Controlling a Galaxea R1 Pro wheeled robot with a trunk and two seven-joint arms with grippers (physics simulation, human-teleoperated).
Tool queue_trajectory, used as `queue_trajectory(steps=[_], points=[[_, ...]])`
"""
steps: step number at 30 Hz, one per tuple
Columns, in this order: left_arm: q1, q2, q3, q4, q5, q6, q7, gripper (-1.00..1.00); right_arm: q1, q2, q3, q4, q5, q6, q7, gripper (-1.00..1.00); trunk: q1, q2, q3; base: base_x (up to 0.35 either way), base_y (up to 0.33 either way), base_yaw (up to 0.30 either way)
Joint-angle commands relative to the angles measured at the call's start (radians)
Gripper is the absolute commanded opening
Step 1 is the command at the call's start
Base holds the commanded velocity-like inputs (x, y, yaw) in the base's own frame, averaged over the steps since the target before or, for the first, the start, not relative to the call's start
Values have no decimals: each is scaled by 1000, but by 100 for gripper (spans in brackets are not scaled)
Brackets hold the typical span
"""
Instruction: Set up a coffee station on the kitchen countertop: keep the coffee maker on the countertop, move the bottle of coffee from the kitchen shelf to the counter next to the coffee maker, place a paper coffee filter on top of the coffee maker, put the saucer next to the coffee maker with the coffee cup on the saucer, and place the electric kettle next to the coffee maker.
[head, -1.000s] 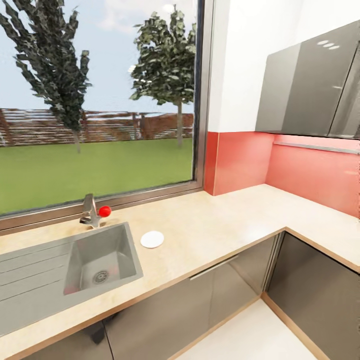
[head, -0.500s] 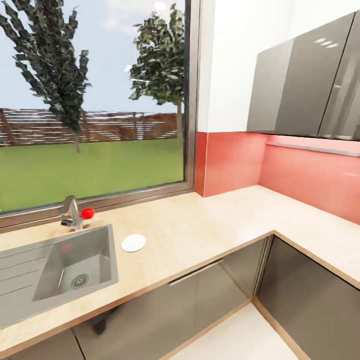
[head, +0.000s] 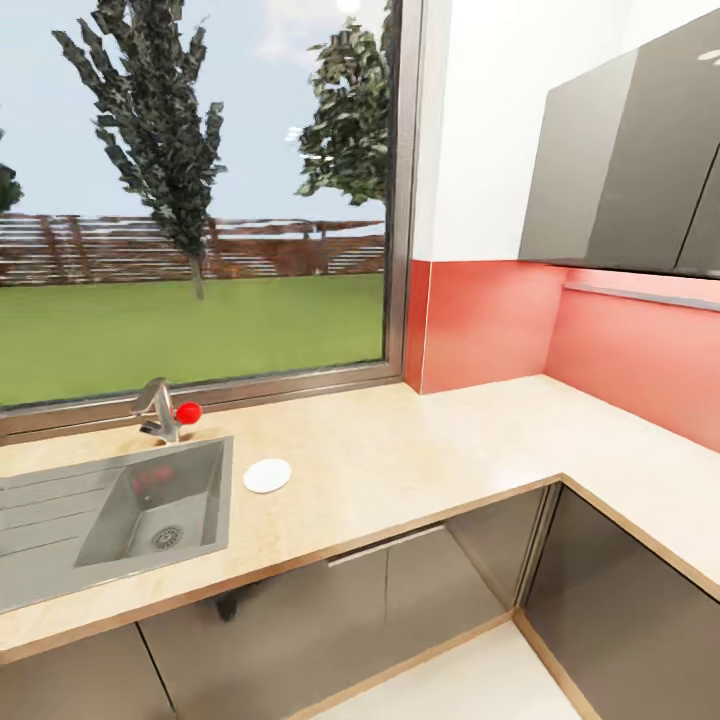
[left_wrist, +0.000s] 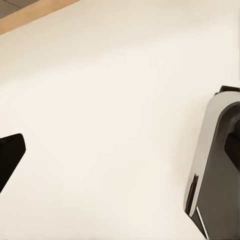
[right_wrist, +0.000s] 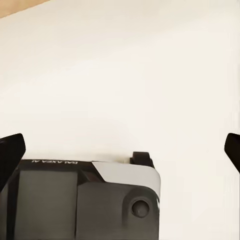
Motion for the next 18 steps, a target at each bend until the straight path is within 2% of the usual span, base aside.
queue_trajectory(steps=[1, 9, 15, 18], points=[[0, 0, 8, 1, -10, -3, 3, 100, 0, 0, 9, -3, -8, 5, -4, 100, 0, -1, -1, -163, -281, 232], [0, -1, 9, 3, -9, -3, 2, 100, 0, 0, 9, -2, -7, 5, -3, 100, 0, -1, -10, -255, -203, 221], [0, -2, 11, 9, -8, -5, -1, 100, 0, 0, 10, -2, -7, 6, -5, 100, 0, -1, -16, -307, -113, 224], [0, -2, 11, 8, -8, -5, -3, 100, 0, 0, 10, -2, -7, 6, -5, 100, 0, -1, -16, -155, -63, 271]])
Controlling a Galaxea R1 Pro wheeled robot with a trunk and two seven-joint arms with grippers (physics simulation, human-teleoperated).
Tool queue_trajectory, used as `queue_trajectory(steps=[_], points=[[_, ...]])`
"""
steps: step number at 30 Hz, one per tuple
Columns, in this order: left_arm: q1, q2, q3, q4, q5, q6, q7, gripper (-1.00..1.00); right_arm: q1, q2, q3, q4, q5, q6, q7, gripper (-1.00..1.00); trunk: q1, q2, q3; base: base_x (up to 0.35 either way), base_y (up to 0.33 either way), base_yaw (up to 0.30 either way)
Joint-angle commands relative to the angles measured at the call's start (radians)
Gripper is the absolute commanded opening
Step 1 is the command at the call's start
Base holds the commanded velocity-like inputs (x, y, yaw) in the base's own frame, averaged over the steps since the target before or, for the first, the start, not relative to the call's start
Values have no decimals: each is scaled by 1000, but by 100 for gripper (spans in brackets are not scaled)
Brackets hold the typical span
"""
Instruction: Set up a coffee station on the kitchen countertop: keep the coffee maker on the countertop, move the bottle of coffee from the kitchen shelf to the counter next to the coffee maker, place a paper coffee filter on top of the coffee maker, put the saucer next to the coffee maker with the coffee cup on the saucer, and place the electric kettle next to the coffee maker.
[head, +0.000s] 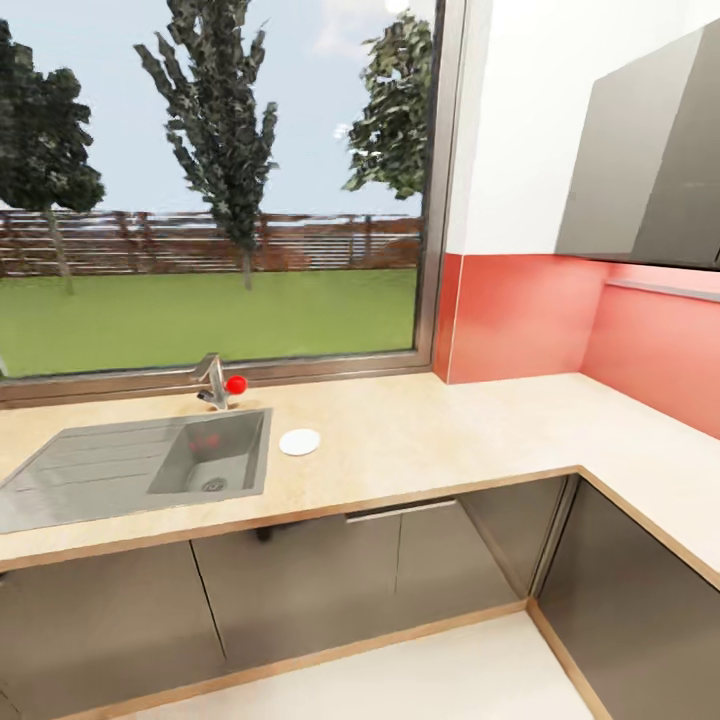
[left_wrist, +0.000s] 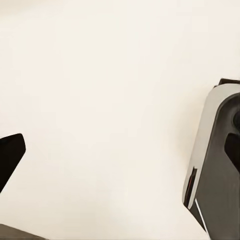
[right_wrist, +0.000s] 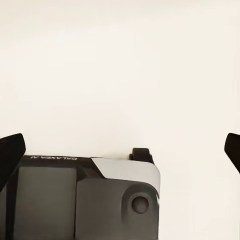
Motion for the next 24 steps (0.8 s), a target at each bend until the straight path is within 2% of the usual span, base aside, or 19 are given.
queue_trajectory(steps=[1, 4, 5, 6, 8, 9, 11, 13, 14, 16, 18, 21, 24], points=[[0, 0, 8, 0, -11, -3, 2, 100, 0, 0, 8, -2, -8, 5, -4, 100, 0, -1, 0, -53, -22, 275], [-3, 1, 0, -6, -14, -3, -3, 100, 0, -7, 7, -2, -8, 5, -4, 100, 0, -1, 0, -12, -5, 91], [-5, 7, -3, -11, -16, -4, -5, 100, 0, -18, 7, -3, -8, 5, -4, 100, 0, -1, 0, -3, -1, 22], [-8, 11, -5, -33, -18, -8, -6, 100, 0, -39, 7, -7, -10, 3, -4, 100, 0, -1, 0, -1, 0, 9], [-12, 11, -5, -61, -17, -20, -6, 100, 0, -45, 6, -9, -10, -4, -4, 100, 0, -1, 0, -1, 0, 7], [-16, 10, -5, -102, -17, -43, -6, 100, 0, -48, 6, -11, -11, -23, -4, 100, 0, -1, 0, 0, 0, 4], [-27, 4, -6, -228, -17, -113, -7, 100, 0, -49, 6, -21, -12, -129, -4, 100, 0, -1, 0, 0, 0, 2], [-48, 6, -7, -321, -14, -143, -11, 100, 0, -46, 5, -42, -15, -229, -4, 100, 0, -1, 0, 0, 0, 0], [-56, 6, -6, -341, -13, -147, -14, 100, 0, -45, 5, -47, -15, -252, -4, 100, 0, -1, 0, 0, 0, 0], [-118, 2, -5, -407, -11, -155, -48, 100, 0, -39, 5, -82, -16, -320, -2, 100, 0, -1, 0, 0, 0, 0], [-211, 0, -4, -439, -8, -152, -127, 100, 0, -34, 4, -147, -14, -352, 0, 100, 0, -1, 0, 0, 0, 0], [-352, -2, 3, -453, -5, -145, -231, 100, 0, -32, 3, -283, -11, -369, 2, 100, 0, -1, 0, 0, 0, 0], [-432, -3, 5, -453, 12, -129, -268, 100, 0, -34, 2, -383, -10, -372, 3, 100, 0, -1, 0, 0, 0, 0]])
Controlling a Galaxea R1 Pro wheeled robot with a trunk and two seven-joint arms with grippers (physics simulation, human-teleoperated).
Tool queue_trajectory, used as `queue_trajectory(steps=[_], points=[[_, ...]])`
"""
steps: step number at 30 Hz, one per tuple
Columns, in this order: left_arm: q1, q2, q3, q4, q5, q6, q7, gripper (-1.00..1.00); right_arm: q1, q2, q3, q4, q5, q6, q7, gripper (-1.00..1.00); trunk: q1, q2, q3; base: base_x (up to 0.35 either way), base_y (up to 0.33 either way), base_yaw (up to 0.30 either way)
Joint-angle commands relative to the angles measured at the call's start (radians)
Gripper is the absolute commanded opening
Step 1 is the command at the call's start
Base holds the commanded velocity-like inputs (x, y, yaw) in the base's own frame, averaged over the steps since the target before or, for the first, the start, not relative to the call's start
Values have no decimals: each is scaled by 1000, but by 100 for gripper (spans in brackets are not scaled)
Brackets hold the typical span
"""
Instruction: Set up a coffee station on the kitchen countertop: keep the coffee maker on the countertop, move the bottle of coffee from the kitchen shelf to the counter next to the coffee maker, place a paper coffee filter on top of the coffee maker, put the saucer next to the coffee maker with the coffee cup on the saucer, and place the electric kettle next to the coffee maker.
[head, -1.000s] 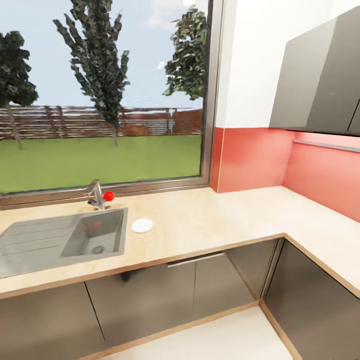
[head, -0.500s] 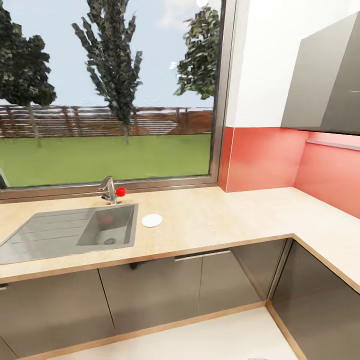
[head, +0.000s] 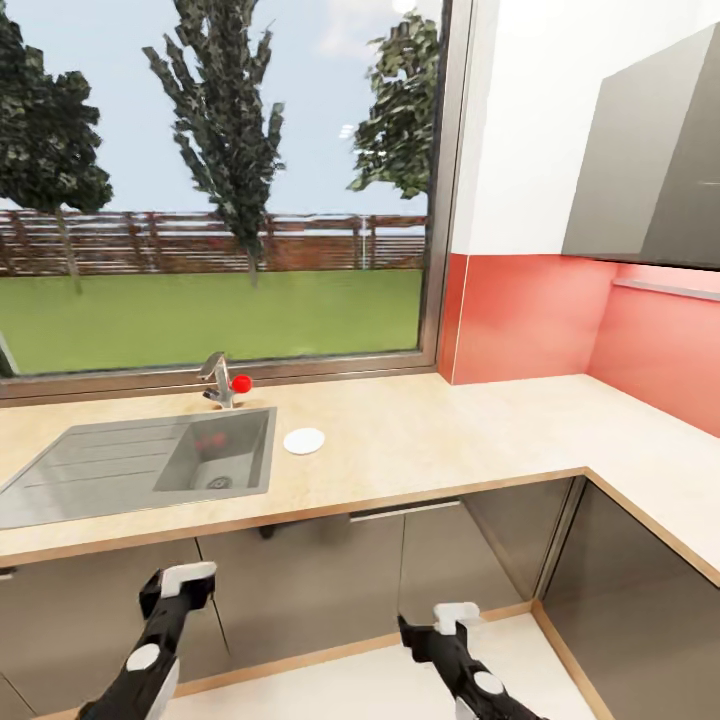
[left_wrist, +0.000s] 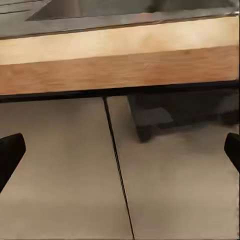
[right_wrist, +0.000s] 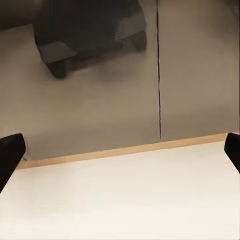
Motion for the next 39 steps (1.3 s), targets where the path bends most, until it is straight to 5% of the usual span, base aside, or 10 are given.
queue_trajectory(steps=[1, 8, 15, 16, 24, 26, 31, 39], points=[[-34, -1, 2, 2, 6, 11, -12, 100, -1, -2, 8, -45, -10, -6, -3, 100, 0, -1, -1, 0, 0, 0], [-205, 12, -1, -8, 86, 244, -263, 100, -6, -4, 6, -224, -10, -8, -3, 100, 0, -1, -1, 0, 0, 0], [-380, 22, 3, -12, 97, 465, -355, 100, -104, -4, 3, -366, -10, 16, -7, 100, 0, -1, -1, 0, 0, 0], [-427, 21, 3, -12, 97, 547, -361, 100, -158, -4, 3, -383, -11, 80, -9, 100, 0, -1, -1, 0, 0, 0], [-551, 21, -3, -10, 95, 827, -366, 100, -413, -1, -28, -393, -18, 482, -11, 100, 0, -1, -1, 0, 0, 0], [-559, 19, -8, -10, 94, 958, -375, 100, -504, 13, -40, -391, -19, 697, -10, 100, 0, -1, -1, 0, 0, 0], [-552, 31, -13, -13, 85, 1044, -487, 100, -522, 20, -41, -387, -19, 771, -6, 100, 0, -1, -1, 0, 0, 0], [-544, 44, -13, -15, 51, 1047, -505, 100, -521, 13, -39, -381, -19, 775, -5, 100, 0, -1, -1, 66, 0, 0]])
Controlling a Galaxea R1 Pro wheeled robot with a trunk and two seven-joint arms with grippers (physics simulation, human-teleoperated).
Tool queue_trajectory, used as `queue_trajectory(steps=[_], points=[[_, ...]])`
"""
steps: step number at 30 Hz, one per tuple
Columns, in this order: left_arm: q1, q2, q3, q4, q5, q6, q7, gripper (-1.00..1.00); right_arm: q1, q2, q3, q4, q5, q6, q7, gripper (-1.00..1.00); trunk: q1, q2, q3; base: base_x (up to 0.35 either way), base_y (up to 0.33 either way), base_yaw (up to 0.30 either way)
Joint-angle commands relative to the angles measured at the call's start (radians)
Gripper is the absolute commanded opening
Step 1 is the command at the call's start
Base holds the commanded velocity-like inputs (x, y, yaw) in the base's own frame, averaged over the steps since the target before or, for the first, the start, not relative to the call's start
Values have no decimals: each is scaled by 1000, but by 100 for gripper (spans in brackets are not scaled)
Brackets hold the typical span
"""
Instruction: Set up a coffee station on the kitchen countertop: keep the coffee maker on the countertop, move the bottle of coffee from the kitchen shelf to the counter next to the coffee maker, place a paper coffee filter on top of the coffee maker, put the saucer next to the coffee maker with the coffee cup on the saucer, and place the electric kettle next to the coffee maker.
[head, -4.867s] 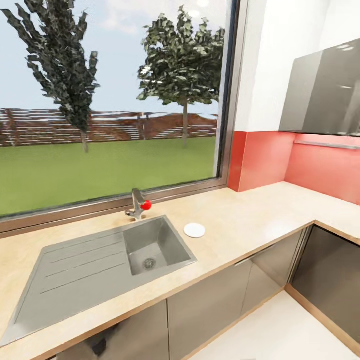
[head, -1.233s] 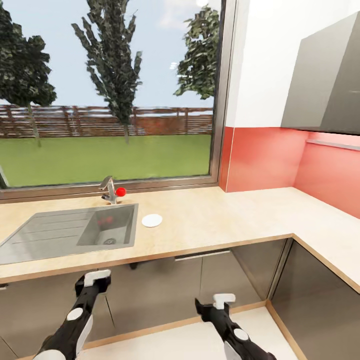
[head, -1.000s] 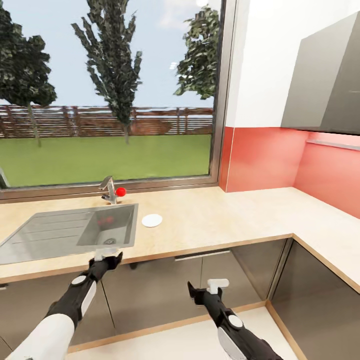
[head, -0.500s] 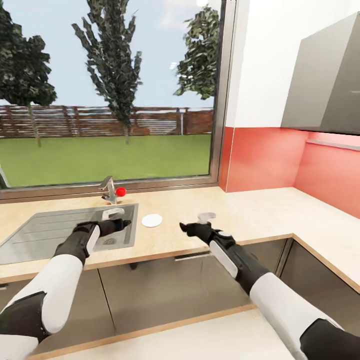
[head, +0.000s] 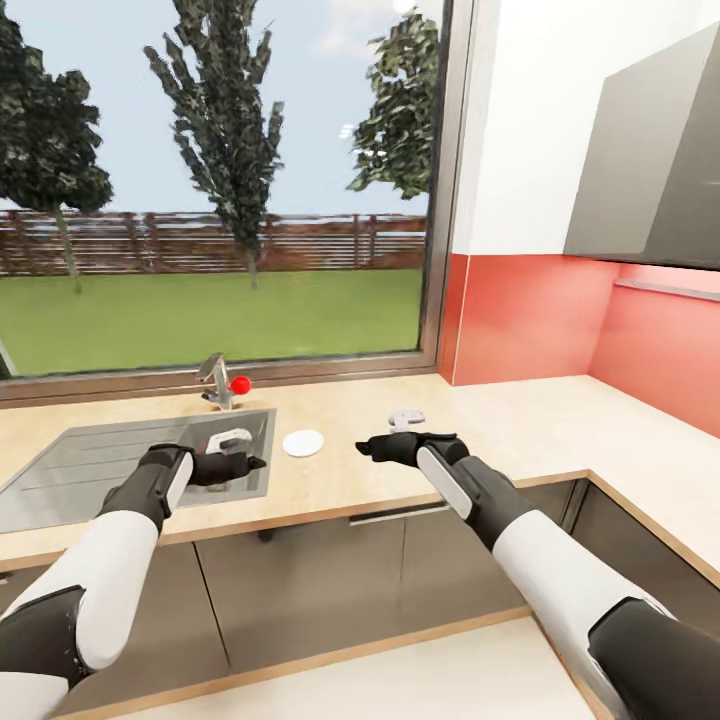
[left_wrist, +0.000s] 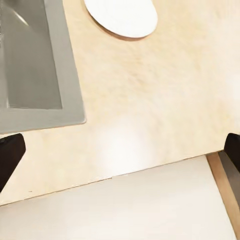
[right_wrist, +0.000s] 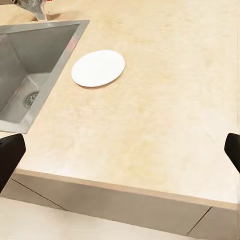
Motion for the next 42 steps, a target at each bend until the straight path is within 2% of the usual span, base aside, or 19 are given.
queue_trajectory(steps=[1, 13, 16, 24, 27, 29, 31, 36, 42], points=[[0, 0, 7, -1, -12, 0, -9, 100, -1, -3, 2, -1, -5, 3, -3, 100, 1, -1, 0, 293, 0, 0], [2, 7, 5, 0, -14, -8, -14, 100, 4, -4, 5, 17, -2, 1, -2, 100, 1, -1, 0, 331, 0, 0], [3, 10, 5, 1, -14, -8, -13, 100, 4, -1, 5, 74, -4, -1, 0, 100, 1, -1, 0, 339, 0, 0], [4, 17, 7, 3, -15, -7, -13, 100, 5, 8, 7, 138, -5, 1, 7, 100, 1, -1, 0, 339, 52, 0], [4, 22, 7, 3, -15, -6, -14, 100, 5, 9, 8, 148, -5, 2, 44, 100, 1, -1, 0, 339, 106, 0], [4, 25, 6, 4, -14, -6, -14, 100, 5, 10, 8, 165, -5, 3, 123, 100, 1, -1, 0, 339, 109, 0], [4, 26, 6, 4, -13, -5, -14, 100, 6, 12, 8, 205, -5, 3, 246, 100, 1, -1, 0, 339, 102, 0], [5, 26, 5, 13, -14, -4, -14, 100, 6, 46, 8, 217, -5, 4, 288, 100, 1, -1, 0, 339, 93, 0], [47, 22, 4, 17, -14, -5, -14, 100, 22, 59, 8, 220, -5, 4, 298, 100, 1, -1, 0, 181, 45, 0]])
